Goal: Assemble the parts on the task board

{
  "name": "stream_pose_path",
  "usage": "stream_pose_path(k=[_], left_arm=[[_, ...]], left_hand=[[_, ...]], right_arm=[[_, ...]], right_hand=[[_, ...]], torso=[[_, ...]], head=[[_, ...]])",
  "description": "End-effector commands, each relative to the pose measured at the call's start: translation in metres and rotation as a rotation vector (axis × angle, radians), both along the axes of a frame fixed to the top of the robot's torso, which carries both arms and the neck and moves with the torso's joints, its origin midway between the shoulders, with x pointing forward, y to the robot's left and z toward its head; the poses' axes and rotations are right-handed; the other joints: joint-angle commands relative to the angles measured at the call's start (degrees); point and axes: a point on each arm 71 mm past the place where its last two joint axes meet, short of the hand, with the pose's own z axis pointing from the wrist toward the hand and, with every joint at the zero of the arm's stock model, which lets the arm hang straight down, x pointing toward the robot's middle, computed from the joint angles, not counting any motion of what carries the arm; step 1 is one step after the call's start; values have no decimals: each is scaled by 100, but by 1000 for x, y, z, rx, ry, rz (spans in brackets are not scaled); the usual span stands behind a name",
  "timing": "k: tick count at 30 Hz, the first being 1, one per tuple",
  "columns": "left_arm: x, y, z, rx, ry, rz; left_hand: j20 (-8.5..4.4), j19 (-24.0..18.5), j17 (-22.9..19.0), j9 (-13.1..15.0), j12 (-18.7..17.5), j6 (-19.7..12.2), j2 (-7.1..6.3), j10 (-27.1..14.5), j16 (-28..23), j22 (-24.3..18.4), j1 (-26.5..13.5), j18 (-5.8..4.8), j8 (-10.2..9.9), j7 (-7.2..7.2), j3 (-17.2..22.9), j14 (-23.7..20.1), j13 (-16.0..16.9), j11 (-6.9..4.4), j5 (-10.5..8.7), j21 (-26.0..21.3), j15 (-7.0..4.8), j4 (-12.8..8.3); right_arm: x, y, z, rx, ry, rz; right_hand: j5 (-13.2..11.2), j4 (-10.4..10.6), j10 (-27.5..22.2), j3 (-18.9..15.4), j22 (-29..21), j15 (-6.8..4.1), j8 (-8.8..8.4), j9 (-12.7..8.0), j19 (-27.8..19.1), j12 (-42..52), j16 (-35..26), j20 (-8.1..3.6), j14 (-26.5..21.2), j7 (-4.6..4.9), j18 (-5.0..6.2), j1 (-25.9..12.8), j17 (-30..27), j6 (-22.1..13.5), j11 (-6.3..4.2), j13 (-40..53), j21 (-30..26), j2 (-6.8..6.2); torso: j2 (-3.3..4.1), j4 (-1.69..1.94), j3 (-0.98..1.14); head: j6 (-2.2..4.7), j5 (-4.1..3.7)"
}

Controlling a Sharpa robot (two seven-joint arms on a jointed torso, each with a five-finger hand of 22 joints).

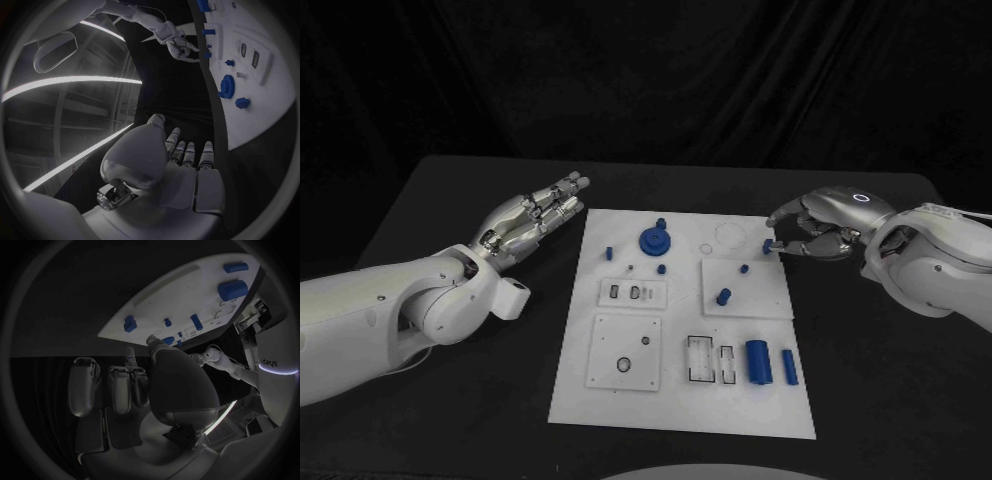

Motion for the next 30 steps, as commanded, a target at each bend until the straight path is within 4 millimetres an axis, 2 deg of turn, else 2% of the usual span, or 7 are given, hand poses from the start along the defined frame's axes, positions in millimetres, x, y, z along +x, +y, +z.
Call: stream_pose_path(k=[1, 6, 12, 17, 24, 30], left_arm=[[-1, -2, 1, -9, -1, -19], [-1, -1, 1, -9, 1, -20], [-1, -2, 0, -9, 4, -24], [-1, -2, 0, -8, 7, -27], [0, -3, 0, -8, 9, -29], [0, -3, -1, -7, 10, -30]], left_hand=[[42, -6, -9, 5, -3, 24, -3, -11, -21, -7, 68, 108, 22, 10, 28, 9, 7, 44, 32, -19, 41, 4], [42, -6, -9, 5, -3, 24, -3, -11, -21, -7, 68, 108, 22, 10, 28, 9, 7, 44, 32, -19, 41, 4], [47, -6, -9, 6, -3, 35, -15, -10, -21, -7, 67, 108, 25, 13, 25, 9, 7, 45, 29, -19, 43, 1], [47, -6, -9, 6, -3, 35, -15, -10, -21, -7, 67, 108, 25, 13, 25, 9, 7, 45, 29, -19, 43, 1], [53, -6, -9, 5, -5, 26, -22, -10, -21, -7, 63, 109, 24, 11, 24, 9, 7, 44, 28, -19, 59, 2], [53, -6, -9, 5, -5, 26, -22, -10, -21, -7, 63, 109, 24, 11, 24, 9, 7, 44, 28, -19, 59, 2]], right_arm=[[0, -2, -4, 14, -15, -13], [1, -3, -10, 10, -5, -17], [4, -5, -15, 5, 0, -22], [4, -5, -17, 2, 5, -22], [6, -5, -20, -2, 10, -27], [9, -5, -21, -5, 10, -29]], right_hand=[[-103, 30, 595, -35, 1201, -10, -3, 10, 148, 15, -9, -33, 590, -2, -76, -81, 1487, -68, -7, 1509, -14, -25], [-117, 19, 595, -37, 1200, -8, -2, 12, 146, 15, -12, -31, 589, 0, -76, -76, 1485, -84, -4, 1509, -18, -28], [167, -3, 595, 20, 1191, -2, 43, 36, 131, 15, -33, -25, 584, 8, -69, 85, 1465, -70, 3, 1509, -45, 1], [175, -3, 595, 21, 1181, -1, 53, 41, 116, 15, -64, -24, 578, 8, -61, 94, 1435, -56, 3, 1509, -79, 2], [164, -14, 595, 35, 1178, 0, 85, 55, 111, 15, -65, -22, 577, 6, -60, 146, 1434, -16, 4, 1509, -88, 13], [170, -23, 595, 49, 1174, 1, 102, 64, 105, 15, -76, -21, 574, 7, -57, 187, 1423, 5, 4, 1509, -101, 27]], torso=[[0, -4, 2], [-4, 3, -1], [-8, 7, -3], [-12, 5, -5], [-11, 9, -5], [-9, 13, -1]], head=[[-15, 27], [-34, 28], [-77, 11], [-63, 34], [-110, 27], [-111, 20]])
